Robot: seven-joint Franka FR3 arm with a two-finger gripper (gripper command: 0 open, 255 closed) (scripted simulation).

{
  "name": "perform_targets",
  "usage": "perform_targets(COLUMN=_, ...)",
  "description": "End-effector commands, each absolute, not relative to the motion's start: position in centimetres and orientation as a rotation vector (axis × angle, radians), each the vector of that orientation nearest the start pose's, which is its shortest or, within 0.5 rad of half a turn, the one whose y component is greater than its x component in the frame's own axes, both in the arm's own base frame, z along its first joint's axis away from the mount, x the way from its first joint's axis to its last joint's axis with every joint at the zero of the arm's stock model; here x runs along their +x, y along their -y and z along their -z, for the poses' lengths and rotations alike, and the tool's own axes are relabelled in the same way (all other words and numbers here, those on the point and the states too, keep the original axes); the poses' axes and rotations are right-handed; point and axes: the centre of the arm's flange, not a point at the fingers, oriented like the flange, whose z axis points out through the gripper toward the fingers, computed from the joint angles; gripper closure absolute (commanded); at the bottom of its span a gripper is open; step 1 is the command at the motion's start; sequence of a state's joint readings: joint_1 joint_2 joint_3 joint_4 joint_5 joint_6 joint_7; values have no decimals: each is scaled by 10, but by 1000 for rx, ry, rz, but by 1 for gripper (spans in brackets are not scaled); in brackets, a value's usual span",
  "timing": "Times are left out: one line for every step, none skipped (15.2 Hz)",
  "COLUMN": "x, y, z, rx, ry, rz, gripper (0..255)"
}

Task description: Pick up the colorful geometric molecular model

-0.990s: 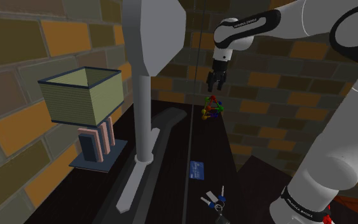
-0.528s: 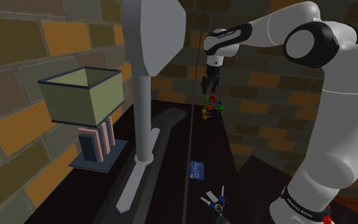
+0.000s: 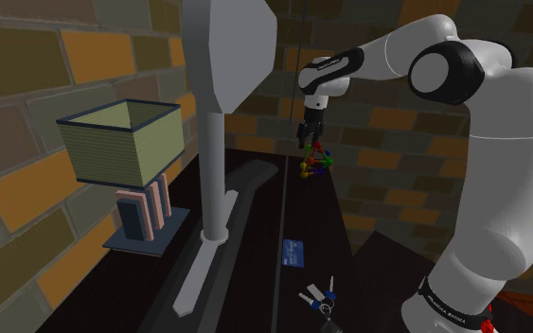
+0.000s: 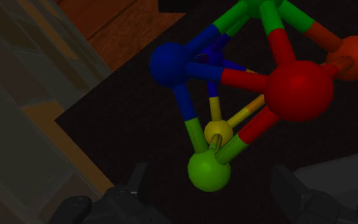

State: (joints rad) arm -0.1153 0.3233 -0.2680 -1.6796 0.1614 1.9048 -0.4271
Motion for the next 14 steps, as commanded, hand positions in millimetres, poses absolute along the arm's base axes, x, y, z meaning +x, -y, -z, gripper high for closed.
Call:
perform_targets(x=603, y=212, z=-404, rx=-3047, ry=-10, rz=-79, gripper=0)
perform_targets(x=603, y=212, z=-404, rx=-3047, ry=-10, rz=-79, gripper=0)
perform_targets(x=603, y=212, z=-404, rx=-3047, ry=-10, rz=-79, gripper=255)
perform_targets(x=603, y=212, z=-404, rx=-3047, ry=-10, rz=-79, gripper=255)
perform_targets(x=603, y=212, z=-404, rx=-3047, ry=-9, rz=-79, gripper=255)
perform_targets(x=603, y=212, z=-404, rx=-3047, ry=-9, rz=-79, gripper=255)
perform_targets(x=603, y=212, z=-404, rx=-3047, ry=-9, rz=-79, gripper=255)
perform_targets(x=603, y=212, z=-404, rx=-3047, ry=-9, rz=-79, gripper=255)
perform_targets(x=603, y=212, z=-404, rx=-3047, ry=-9, rz=-79, gripper=255)
perform_targets(x=603, y=212, z=-404, rx=-3047, ry=-9, rz=-79, gripper=255)
perform_targets(x=603, y=211, z=-404, rx=-3047, ry=-9, rz=-79, gripper=255)
perform_targets(x=603, y=212, z=-404, rx=-3047, ry=-10, rz=-79, gripper=255)
perform_targets(x=603, y=212, z=-410, rx=-3047, ry=-10, rz=-79, gripper=255)
perform_targets(x=603, y=212, z=-415, rx=-3047, ry=-10, rz=-79, gripper=255)
